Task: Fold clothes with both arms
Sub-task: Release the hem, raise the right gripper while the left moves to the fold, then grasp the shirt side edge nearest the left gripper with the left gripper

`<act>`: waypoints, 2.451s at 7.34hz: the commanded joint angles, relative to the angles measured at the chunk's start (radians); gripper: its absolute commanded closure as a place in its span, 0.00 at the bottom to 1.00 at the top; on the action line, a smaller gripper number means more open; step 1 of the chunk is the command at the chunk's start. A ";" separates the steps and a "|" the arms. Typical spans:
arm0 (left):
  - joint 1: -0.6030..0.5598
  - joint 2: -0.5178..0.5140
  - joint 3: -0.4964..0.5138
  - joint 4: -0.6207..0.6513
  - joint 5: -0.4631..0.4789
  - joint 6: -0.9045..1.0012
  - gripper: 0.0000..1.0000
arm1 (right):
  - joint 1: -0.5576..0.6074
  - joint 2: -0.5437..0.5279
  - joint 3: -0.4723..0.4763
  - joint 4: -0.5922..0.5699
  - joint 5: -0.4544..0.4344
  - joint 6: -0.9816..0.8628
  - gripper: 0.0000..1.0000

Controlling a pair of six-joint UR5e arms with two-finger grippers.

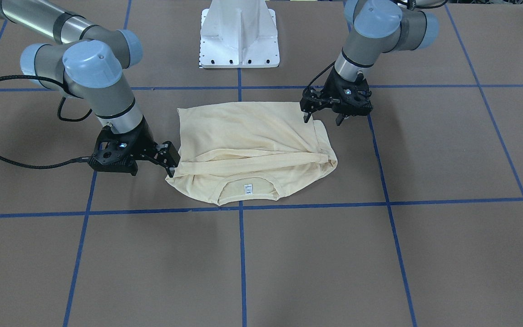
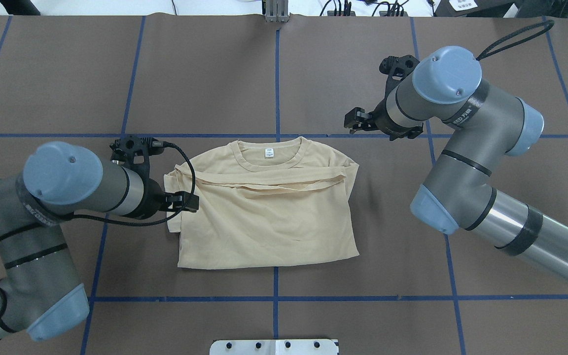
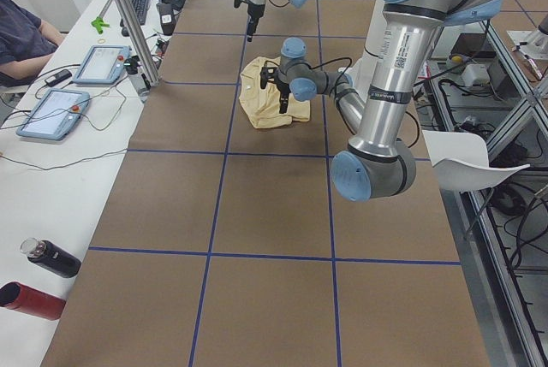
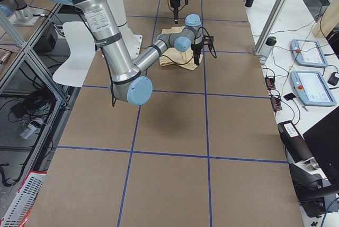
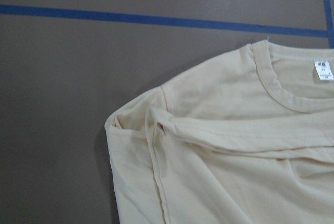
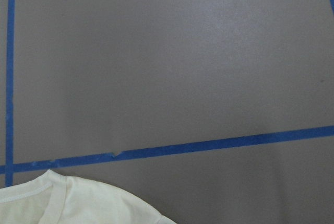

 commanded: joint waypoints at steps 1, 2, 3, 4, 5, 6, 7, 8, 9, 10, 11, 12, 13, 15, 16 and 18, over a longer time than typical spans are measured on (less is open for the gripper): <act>0.120 0.018 0.007 -0.035 0.042 -0.099 0.00 | 0.012 -0.010 0.000 0.001 0.005 -0.022 0.00; 0.129 0.018 0.014 -0.035 0.044 -0.100 0.02 | 0.012 -0.012 0.000 0.001 0.005 -0.022 0.00; 0.132 0.018 0.022 -0.037 0.042 -0.102 0.18 | 0.010 -0.010 0.000 0.002 0.003 -0.022 0.00; 0.137 0.018 0.030 -0.037 0.042 -0.103 0.29 | 0.010 -0.010 0.001 0.001 0.003 -0.022 0.00; 0.145 0.018 0.034 -0.037 0.042 -0.103 0.30 | 0.010 -0.010 0.000 0.002 0.003 -0.022 0.00; 0.148 0.018 0.037 -0.037 0.042 -0.103 0.30 | 0.009 -0.010 0.000 0.002 0.002 -0.022 0.00; 0.148 0.020 0.042 -0.037 0.042 -0.102 0.30 | 0.009 -0.010 0.001 0.001 0.000 -0.022 0.00; 0.149 0.018 0.048 -0.037 0.042 -0.102 0.30 | 0.007 -0.010 0.000 0.001 0.000 -0.022 0.00; 0.151 0.018 0.053 -0.037 0.041 -0.103 0.33 | 0.007 -0.012 0.000 0.001 -0.001 -0.022 0.00; 0.152 0.018 0.054 -0.037 0.041 -0.103 0.38 | 0.007 -0.012 0.000 0.001 -0.003 -0.022 0.00; 0.154 0.017 0.060 -0.037 0.041 -0.103 0.39 | 0.007 -0.012 0.000 0.001 -0.003 -0.022 0.00; 0.154 0.017 0.060 -0.037 0.041 -0.103 0.40 | 0.007 -0.013 -0.002 0.001 -0.004 -0.022 0.00; 0.154 0.015 0.059 -0.037 0.041 -0.116 0.57 | 0.006 -0.013 -0.002 0.001 -0.004 -0.022 0.00; 0.154 0.015 0.057 -0.037 0.041 -0.134 1.00 | 0.003 -0.013 -0.002 0.001 -0.006 -0.021 0.00; 0.154 0.015 0.054 -0.035 0.044 -0.142 1.00 | 0.001 -0.013 -0.003 0.001 -0.008 -0.021 0.00; 0.145 0.023 0.031 -0.014 0.039 -0.130 1.00 | -0.002 -0.013 -0.006 0.004 -0.009 -0.021 0.00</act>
